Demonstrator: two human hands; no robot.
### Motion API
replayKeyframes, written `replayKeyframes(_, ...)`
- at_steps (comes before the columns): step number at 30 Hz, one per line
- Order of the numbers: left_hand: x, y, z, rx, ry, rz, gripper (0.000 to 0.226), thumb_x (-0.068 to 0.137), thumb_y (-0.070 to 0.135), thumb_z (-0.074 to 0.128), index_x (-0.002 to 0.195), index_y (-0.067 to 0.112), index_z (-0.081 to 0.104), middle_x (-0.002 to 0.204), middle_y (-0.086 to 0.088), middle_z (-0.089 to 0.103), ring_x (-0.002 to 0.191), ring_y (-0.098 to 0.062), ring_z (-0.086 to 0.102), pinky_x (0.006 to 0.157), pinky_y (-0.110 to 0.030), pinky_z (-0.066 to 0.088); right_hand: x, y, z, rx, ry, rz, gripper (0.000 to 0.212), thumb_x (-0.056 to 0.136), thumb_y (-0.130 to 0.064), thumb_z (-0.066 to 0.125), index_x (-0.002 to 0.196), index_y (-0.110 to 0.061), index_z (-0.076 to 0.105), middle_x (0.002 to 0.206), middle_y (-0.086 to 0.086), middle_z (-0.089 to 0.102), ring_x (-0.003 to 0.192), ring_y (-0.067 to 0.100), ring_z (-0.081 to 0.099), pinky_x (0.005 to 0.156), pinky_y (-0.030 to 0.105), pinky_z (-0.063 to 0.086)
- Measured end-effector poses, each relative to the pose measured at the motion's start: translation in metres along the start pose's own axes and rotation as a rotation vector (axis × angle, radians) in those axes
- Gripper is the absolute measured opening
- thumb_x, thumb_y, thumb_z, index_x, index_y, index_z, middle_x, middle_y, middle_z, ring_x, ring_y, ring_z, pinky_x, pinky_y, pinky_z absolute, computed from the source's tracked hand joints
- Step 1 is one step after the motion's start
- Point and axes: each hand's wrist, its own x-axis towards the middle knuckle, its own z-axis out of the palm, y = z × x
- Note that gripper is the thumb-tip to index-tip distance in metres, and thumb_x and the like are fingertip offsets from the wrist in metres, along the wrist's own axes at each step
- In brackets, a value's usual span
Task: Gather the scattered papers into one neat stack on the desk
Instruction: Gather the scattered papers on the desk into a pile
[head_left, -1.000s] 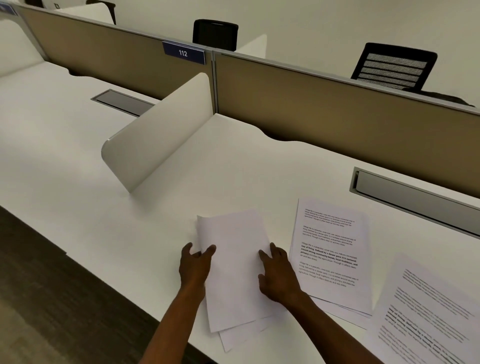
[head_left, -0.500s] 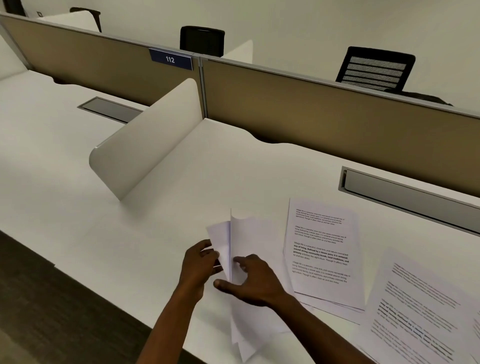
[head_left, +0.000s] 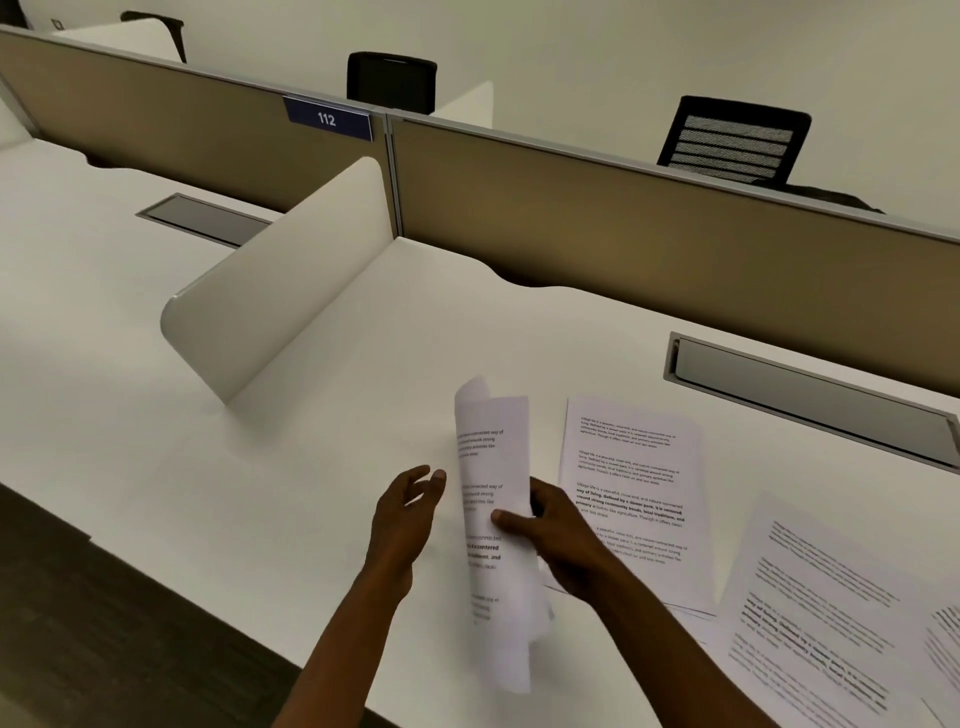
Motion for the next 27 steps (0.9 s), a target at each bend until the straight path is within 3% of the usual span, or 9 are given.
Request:
replayKeyframes(5, -0.002, -0.006, 0.003, -0.16, -0.342, -0.209, 0.06, 0.078, 0.069, 0.063, 0.126, 0.031, 0.064, 0.122, -0.004, 0.071, 0.114, -0.027, 0.067, 0.094, -0.043, 0.056, -0.017, -0.015, -0.032, 0.267, -0.137, -0.009, 0.04, 0.09, -0.012, 0.068, 0.13, -0.007, 0.06, 0.126, 0.02, 0.067, 0.115, 0.042, 0.064, 0.096, 0.055, 0.052)
replayKeyframes(8, 0.003, -0.011, 0.006, -0.245, -0.466, -0.189, 0.056, 0.085, 0.061, 0.064, 0.13, 0.027, 0.064, 0.126, -0.006, 0.071, 0.119, -0.029, 0.066, 0.102, -0.05, 0.052, -0.013, -0.012, -0.044, 0.268, 0.053, 0.007, 0.029, 0.09, -0.021, 0.068, 0.118, -0.012, 0.069, 0.118, 0.015, 0.072, 0.108, 0.036, 0.069, 0.095, 0.056, 0.053)
replayKeyframes(11, 0.007, -0.01, 0.01, -0.224, -0.46, -0.137, 0.057, 0.082, 0.044, 0.075, 0.133, 0.027, 0.059, 0.125, -0.003, 0.072, 0.11, -0.026, 0.071, 0.085, -0.037, 0.059, -0.007, 0.001, -0.052, 0.15, 0.311, 0.057, 0.026, 0.091, -0.029, 0.068, 0.114, -0.017, 0.07, 0.106, 0.004, 0.077, 0.095, 0.025, 0.075, 0.084, 0.05, 0.06)
replayKeyframes(13, 0.01, -0.012, 0.015, -0.217, -0.447, -0.149, 0.052, 0.084, 0.029, 0.075, 0.132, 0.027, 0.058, 0.12, -0.003, 0.074, 0.103, -0.025, 0.074, 0.076, -0.033, 0.059, -0.008, 0.012, -0.059, 0.114, 0.374, 0.056, 0.023, 0.089, -0.025, 0.07, 0.112, -0.023, 0.07, 0.106, 0.0, 0.077, 0.093, 0.022, 0.074, 0.078, 0.041, 0.062)
replayKeyframes(17, 0.015, -0.02, 0.031, -0.158, -0.461, -0.196, 0.06, 0.083, 0.005, 0.072, 0.136, 0.025, 0.053, 0.119, -0.005, 0.074, 0.107, -0.031, 0.071, 0.08, -0.041, 0.058, -0.021, 0.032, -0.078, -0.021, 0.428, 0.04, 0.034, 0.081, -0.004, 0.068, 0.099, -0.033, 0.067, 0.111, -0.005, 0.073, 0.096, 0.015, 0.07, 0.071, 0.026, 0.058)
replayKeyframes(19, 0.014, -0.021, 0.042, -0.117, -0.484, -0.186, 0.064, 0.081, 0.001, 0.073, 0.137, 0.025, 0.052, 0.117, -0.003, 0.075, 0.105, -0.028, 0.072, 0.077, -0.039, 0.059, -0.028, 0.04, -0.091, -0.031, 0.48, 0.042, 0.04, 0.08, 0.0, 0.069, 0.107, -0.029, 0.065, 0.114, -0.002, 0.071, 0.099, 0.017, 0.068, 0.075, 0.027, 0.059)
replayKeyframes(21, 0.012, -0.019, 0.058, -0.083, -0.518, -0.145, 0.064, 0.082, -0.001, 0.074, 0.136, 0.026, 0.052, 0.116, -0.001, 0.076, 0.102, -0.025, 0.074, 0.074, -0.038, 0.06, -0.035, 0.045, -0.107, -0.083, 0.547, 0.037, 0.039, 0.085, -0.009, 0.071, 0.119, -0.023, 0.06, 0.118, 0.001, 0.068, 0.102, 0.018, 0.066, 0.085, 0.033, 0.058)
replayKeyframes(25, 0.014, -0.002, 0.095, 0.028, -0.584, -0.026, 0.067, 0.085, -0.001, 0.072, 0.141, 0.027, 0.049, 0.12, -0.005, 0.072, 0.107, -0.025, 0.071, 0.077, -0.035, 0.061, -0.047, 0.041, -0.142, -0.315, 0.719, 0.009, 0.031, 0.09, -0.035, 0.066, 0.118, -0.025, 0.058, 0.119, -0.001, 0.066, 0.091, 0.004, 0.06, 0.075, 0.022, 0.049)
replayKeyframes(27, 0.02, 0.008, 0.111, 0.088, -0.629, 0.025, 0.069, 0.086, -0.001, 0.07, 0.144, 0.027, 0.045, 0.127, -0.008, 0.068, 0.114, -0.028, 0.067, 0.084, -0.04, 0.06, -0.046, 0.037, -0.156, -0.392, 0.786, -0.003, 0.038, 0.093, -0.039, 0.062, 0.125, -0.02, 0.058, 0.123, 0.001, 0.065, 0.094, 0.009, 0.057, 0.081, 0.025, 0.045)
